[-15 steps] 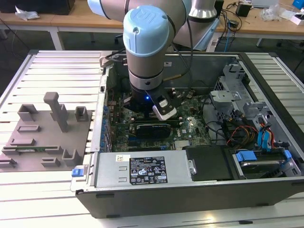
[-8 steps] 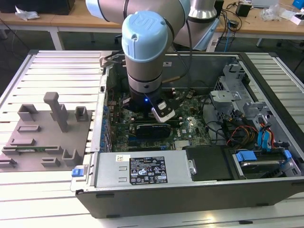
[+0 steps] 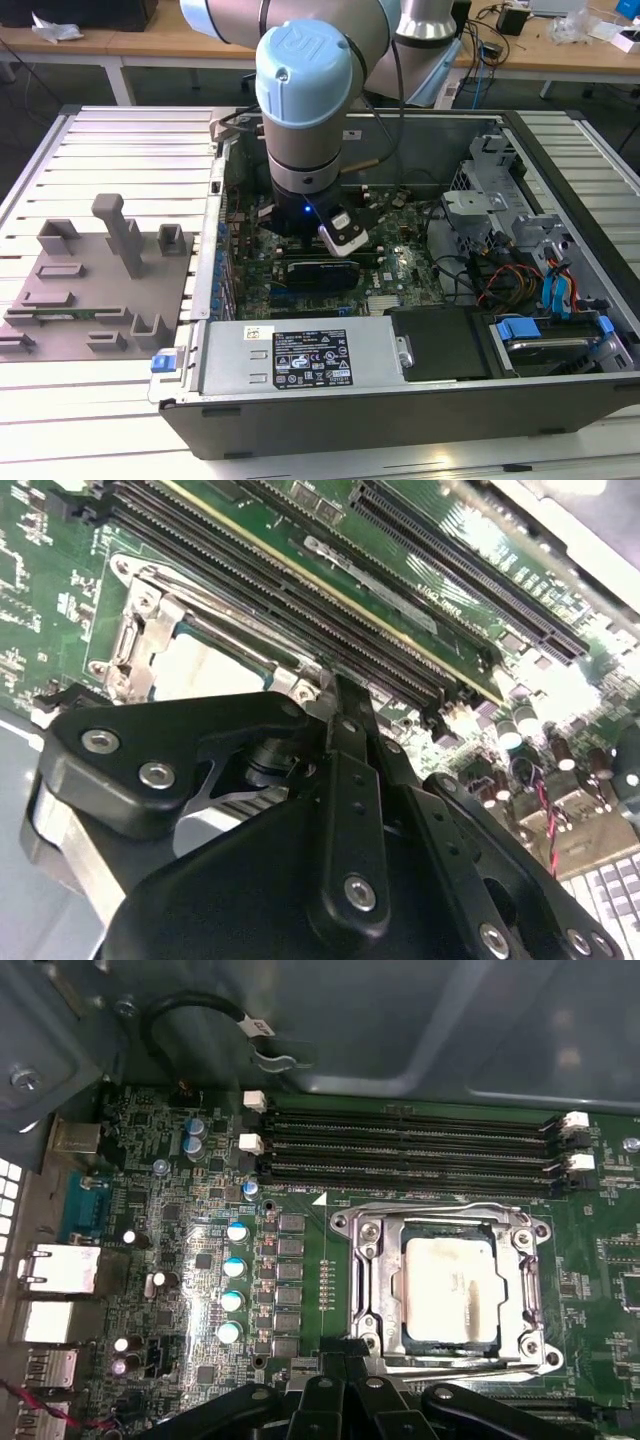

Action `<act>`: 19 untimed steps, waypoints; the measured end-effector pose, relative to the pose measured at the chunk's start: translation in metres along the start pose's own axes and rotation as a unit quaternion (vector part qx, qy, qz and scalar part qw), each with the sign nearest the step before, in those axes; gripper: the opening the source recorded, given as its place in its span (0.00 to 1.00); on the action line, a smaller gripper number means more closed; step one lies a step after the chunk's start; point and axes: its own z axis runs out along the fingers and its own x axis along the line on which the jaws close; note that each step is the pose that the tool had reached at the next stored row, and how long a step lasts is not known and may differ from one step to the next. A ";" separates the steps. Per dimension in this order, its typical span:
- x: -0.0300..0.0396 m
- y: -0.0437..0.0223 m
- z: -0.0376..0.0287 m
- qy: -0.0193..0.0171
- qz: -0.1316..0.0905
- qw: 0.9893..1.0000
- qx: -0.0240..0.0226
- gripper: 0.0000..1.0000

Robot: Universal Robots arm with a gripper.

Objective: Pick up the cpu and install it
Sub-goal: 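Install the second cpu locking lever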

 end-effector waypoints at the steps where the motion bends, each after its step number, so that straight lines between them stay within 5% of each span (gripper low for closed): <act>1: -0.0005 0.0011 -0.0046 0.000 0.000 1.000 0.002 0.11; 6: -0.0034 0.0060 -0.0245 0.001 0.000 1.000 0.015 0.11; 8: -0.0053 0.0070 -0.0290 0.002 0.000 0.999 0.034 0.11; 10: -0.0084 0.0073 -0.0288 0.003 0.001 0.999 0.043 0.11; 15: -0.0304 0.0085 -0.0271 0.003 0.003 0.999 0.045 0.11; 19: -0.0424 0.0195 -0.0237 0.003 0.003 0.999 0.046 0.11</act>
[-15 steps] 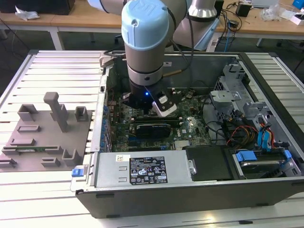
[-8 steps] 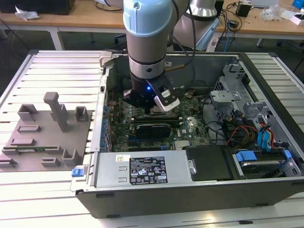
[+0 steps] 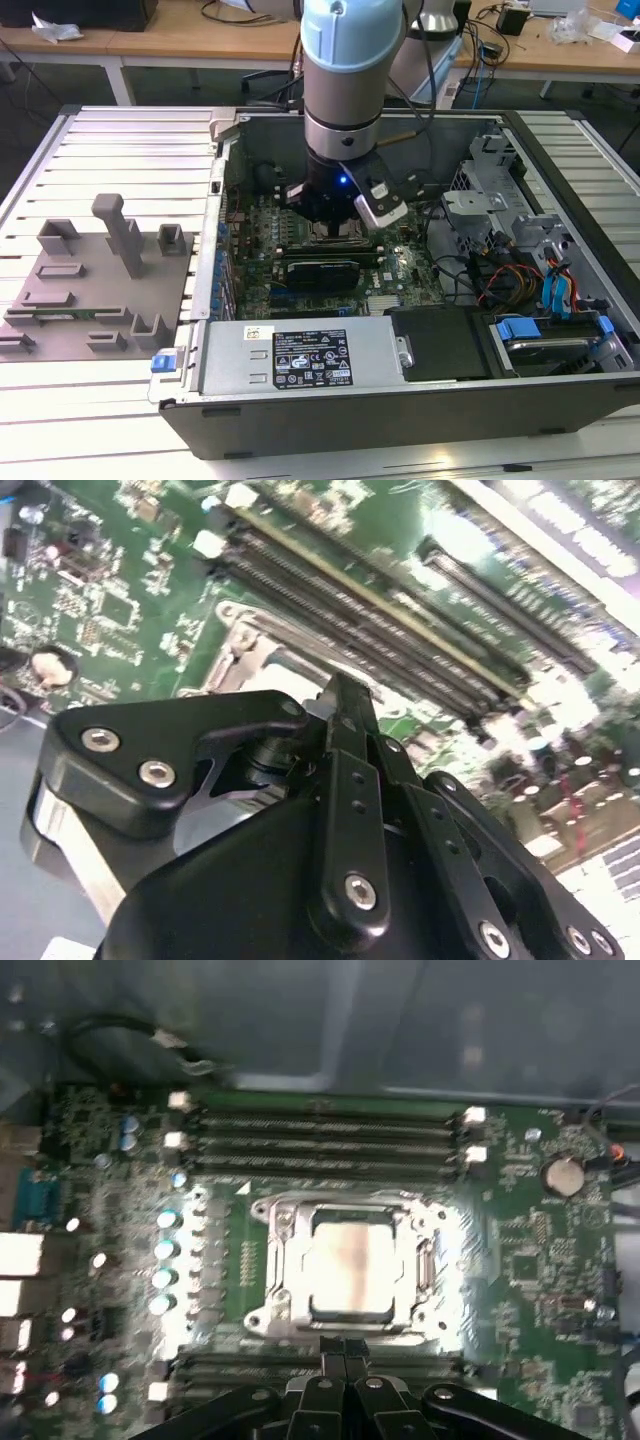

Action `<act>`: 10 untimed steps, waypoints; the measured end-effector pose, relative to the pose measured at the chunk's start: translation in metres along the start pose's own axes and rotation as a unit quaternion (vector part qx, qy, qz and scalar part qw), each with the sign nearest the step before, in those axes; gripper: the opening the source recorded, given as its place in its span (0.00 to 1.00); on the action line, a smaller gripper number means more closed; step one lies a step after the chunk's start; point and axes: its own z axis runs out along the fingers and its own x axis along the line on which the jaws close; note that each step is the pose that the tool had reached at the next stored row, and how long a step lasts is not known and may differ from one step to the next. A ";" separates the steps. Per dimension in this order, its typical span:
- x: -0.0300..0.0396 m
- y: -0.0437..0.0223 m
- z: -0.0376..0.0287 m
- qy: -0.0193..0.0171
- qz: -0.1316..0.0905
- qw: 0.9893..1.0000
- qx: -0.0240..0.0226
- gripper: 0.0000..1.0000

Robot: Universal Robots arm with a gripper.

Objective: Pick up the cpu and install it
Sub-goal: 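Install the second cpu locking lever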

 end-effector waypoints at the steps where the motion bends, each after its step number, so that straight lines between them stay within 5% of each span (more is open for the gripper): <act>1: -0.0010 0.0042 0.0007 0.000 0.000 1.000 0.000 0.11; 5: -0.0035 0.0241 0.0037 0.000 0.000 1.000 0.002 0.11; 10: -0.0100 0.0254 0.0040 0.003 0.000 1.000 0.007 0.11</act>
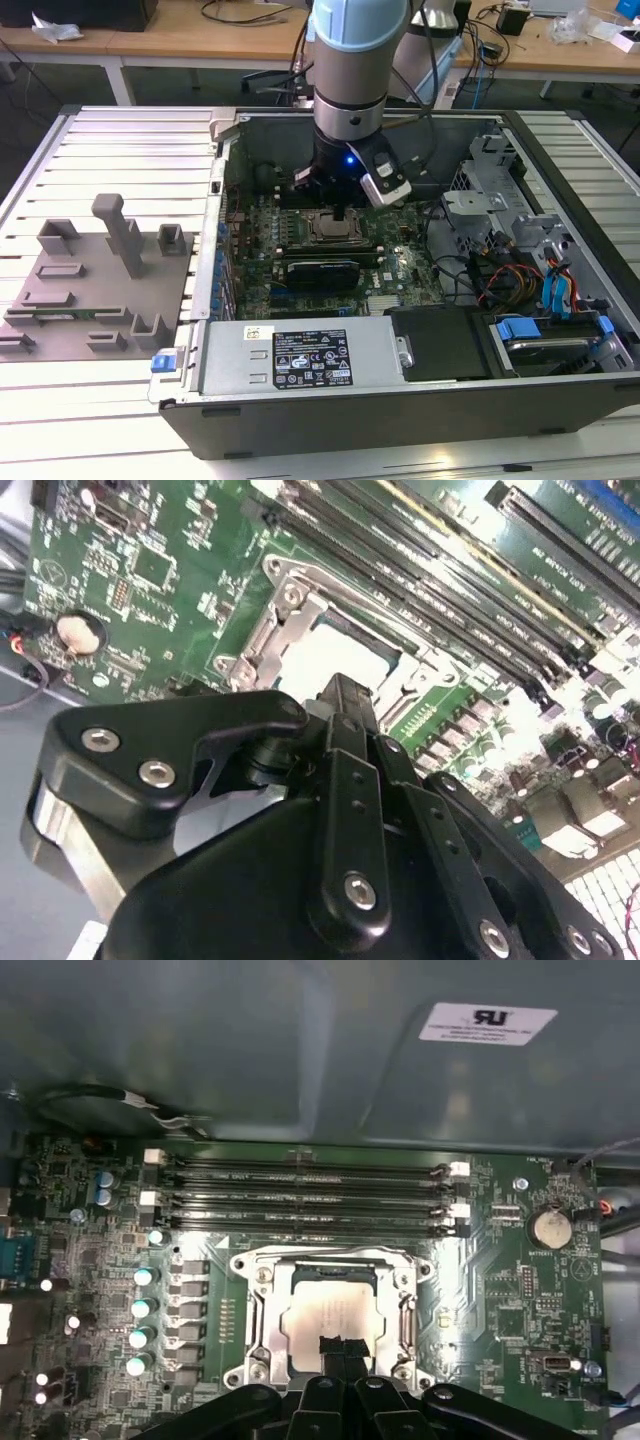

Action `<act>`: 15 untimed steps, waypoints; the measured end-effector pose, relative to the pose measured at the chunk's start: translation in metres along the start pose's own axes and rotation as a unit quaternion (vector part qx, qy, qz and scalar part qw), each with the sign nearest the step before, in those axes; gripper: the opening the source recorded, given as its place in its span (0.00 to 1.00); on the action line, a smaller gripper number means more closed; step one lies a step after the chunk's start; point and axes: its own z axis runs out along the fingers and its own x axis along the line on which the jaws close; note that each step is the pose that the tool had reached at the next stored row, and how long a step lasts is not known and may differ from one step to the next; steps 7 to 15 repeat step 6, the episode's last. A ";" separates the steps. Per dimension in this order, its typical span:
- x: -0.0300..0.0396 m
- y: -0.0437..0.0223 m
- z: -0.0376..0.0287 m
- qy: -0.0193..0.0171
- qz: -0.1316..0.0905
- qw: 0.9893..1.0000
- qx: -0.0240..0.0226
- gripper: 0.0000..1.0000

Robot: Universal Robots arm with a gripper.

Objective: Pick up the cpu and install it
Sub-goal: 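Install the second cpu locking lever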

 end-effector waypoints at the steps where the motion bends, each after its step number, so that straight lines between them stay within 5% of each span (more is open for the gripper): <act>1: -0.0001 0.0000 0.0000 0.000 0.000 1.000 0.000 0.11; 15: -0.0004 0.0000 0.0000 0.000 0.000 1.000 0.000 0.11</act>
